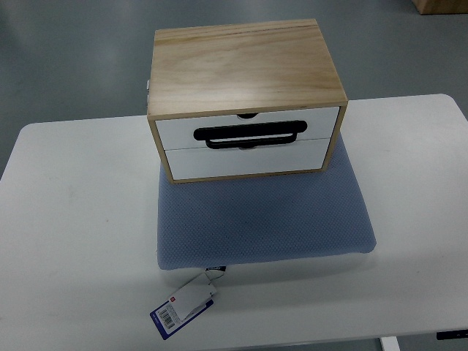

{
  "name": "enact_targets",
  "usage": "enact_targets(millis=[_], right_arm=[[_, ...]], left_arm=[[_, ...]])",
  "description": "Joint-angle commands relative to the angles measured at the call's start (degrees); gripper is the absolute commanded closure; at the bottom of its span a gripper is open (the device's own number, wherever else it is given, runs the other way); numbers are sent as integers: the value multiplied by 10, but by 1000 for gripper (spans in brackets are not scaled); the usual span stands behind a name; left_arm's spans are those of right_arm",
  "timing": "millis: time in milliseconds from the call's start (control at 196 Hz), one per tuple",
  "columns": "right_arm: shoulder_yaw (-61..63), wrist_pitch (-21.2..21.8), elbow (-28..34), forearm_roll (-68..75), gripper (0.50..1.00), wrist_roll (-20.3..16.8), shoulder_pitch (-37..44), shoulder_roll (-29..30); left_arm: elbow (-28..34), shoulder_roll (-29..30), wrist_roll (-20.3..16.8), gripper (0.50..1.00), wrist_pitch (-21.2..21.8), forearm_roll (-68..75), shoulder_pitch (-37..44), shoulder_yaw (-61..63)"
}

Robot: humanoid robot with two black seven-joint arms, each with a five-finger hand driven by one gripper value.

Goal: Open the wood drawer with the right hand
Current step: 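Move the right hand over the cabinet toward the upper drawer's black handle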

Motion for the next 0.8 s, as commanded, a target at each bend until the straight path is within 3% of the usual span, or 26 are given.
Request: enact_targets(millis=[0,296,506,797], right_arm=[[-79,30,26,-2,572,2,70,0],[-195,30,135,-43,572,-12,189,29],[-197,30,141,-89,572,-46,194,84],[-235,30,141,-105,572,-52,206,143]], left_arm=[[0,0,0,500,0,0,-1,0],[0,0,0,500,0,0,-1,0],[0,0,0,500,0,0,-1,0],[0,0,0,500,0,0,-1,0]])
